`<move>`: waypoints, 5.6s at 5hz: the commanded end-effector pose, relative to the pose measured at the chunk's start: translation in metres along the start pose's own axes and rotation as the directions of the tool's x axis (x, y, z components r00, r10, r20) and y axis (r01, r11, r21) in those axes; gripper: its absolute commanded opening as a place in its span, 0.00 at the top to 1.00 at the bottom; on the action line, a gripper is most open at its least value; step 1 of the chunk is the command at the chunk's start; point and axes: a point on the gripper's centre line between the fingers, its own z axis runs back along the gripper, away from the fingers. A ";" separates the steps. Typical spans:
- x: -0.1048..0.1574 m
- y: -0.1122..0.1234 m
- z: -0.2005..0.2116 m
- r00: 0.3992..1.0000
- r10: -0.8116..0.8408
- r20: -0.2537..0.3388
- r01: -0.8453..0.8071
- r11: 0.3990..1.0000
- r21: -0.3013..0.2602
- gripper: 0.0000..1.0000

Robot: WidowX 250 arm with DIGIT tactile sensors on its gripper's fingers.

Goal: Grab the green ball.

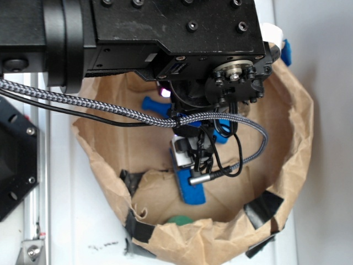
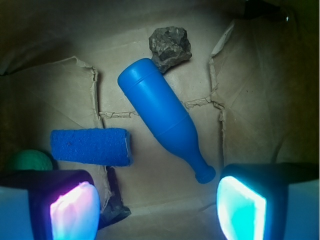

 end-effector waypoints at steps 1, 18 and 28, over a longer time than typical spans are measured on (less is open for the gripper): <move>0.005 -0.007 0.014 0.999 -0.024 0.049 0.024 1.000 -0.001 0.00; -0.012 -0.058 -0.032 -0.205 -0.916 0.345 0.977 -0.170 0.128 0.00; -0.019 -0.122 -0.084 -0.335 -0.850 0.406 0.932 -0.363 0.009 0.00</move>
